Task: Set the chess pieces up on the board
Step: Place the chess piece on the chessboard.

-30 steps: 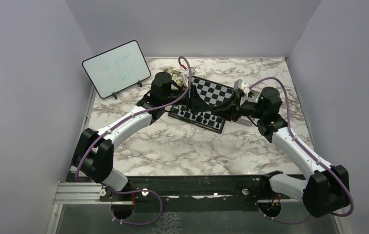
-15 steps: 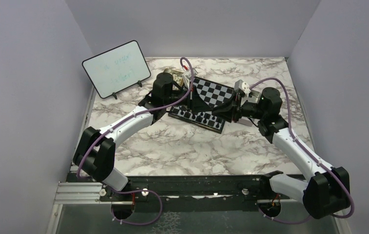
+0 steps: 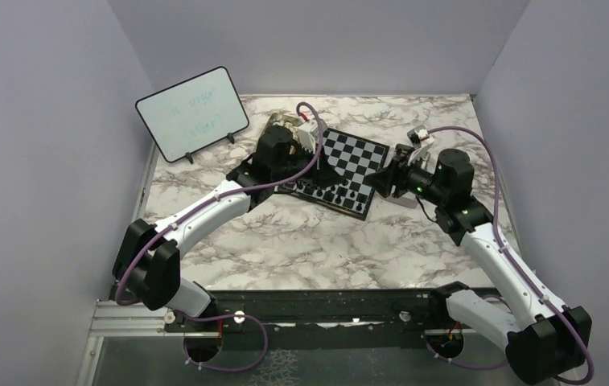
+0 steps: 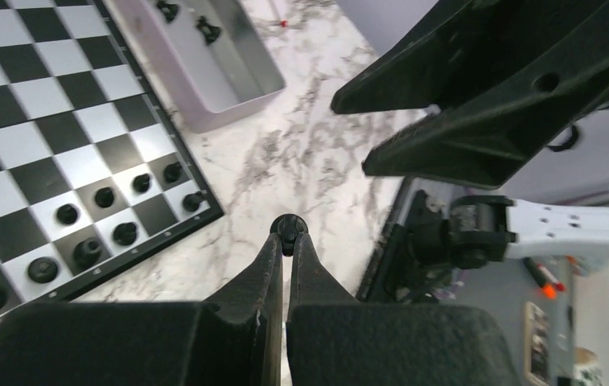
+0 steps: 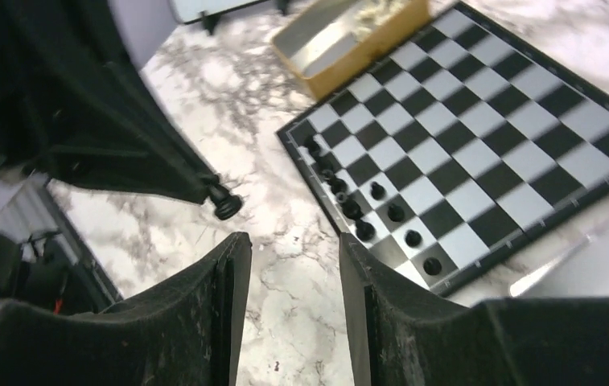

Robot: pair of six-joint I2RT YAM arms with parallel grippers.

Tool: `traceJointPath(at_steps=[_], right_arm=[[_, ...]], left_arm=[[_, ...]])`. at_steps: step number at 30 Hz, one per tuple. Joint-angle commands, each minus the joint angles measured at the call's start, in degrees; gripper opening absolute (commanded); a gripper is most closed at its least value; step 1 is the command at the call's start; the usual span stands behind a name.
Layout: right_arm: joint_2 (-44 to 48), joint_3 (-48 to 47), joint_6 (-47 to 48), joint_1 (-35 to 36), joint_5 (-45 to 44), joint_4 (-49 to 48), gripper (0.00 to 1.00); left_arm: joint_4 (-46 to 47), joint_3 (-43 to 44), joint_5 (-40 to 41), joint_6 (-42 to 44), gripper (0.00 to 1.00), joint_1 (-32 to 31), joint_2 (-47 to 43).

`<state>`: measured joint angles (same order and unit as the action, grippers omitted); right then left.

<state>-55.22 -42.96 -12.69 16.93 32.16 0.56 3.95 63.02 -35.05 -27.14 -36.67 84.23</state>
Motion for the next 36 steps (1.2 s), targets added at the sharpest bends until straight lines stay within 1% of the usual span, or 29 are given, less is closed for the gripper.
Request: traceJointPath(at_steps=[1, 5, 8, 11, 15, 19, 24, 29, 36], right_arm=[[-1.29, -3.53, -6.27, 0.15, -18.77, 11.33, 0.49], [-5.61, -5.87, -5.86, -0.13, -29.70, 15.55, 0.49], [-9.00, -7.18, -5.95, -0.74, -34.69, 16.45, 0.49], [-12.02, -8.02, -6.27, -1.72, -37.22, 16.82, 0.49], [-12.86, -7.92, -6.45, -3.16, -37.46, 16.81, 0.48], [-12.88, -6.58, -6.45, -4.78, -37.86, 15.86, 0.48], [-15.71, -5.17, -7.12, -7.32, -36.61, 14.57, 0.48], [-16.71, -5.10, -7.88, -8.63, -34.91, 13.31, 0.48], [-16.70, -5.24, -8.03, -8.75, -33.43, 13.39, 0.47]], left_arm=[[-7.12, 2.69, 14.33, 6.56, 0.00, -3.62, -2.31], [-9.43, 4.01, 24.04, 8.52, 0.00, -8.11, -1.88], [-8.48, 3.09, 32.33, 7.41, 0.00, -10.73, -1.80], [-5.36, 1.50, 36.20, 6.18, 0.00, -12.30, -0.64], [-2.60, 0.90, 41.39, 5.95, 0.00, -14.60, 2.81], [-0.32, 0.72, 44.63, 5.62, 0.00, -15.97, 6.54], [1.78, 0.80, 48.21, 4.34, 0.00, -17.14, 10.68], [5.17, -0.35, 49.42, 3.63, 0.00, -17.63, 13.24], [6.36, 0.08, 49.81, 2.84, 0.00, -17.74, 17.81]])
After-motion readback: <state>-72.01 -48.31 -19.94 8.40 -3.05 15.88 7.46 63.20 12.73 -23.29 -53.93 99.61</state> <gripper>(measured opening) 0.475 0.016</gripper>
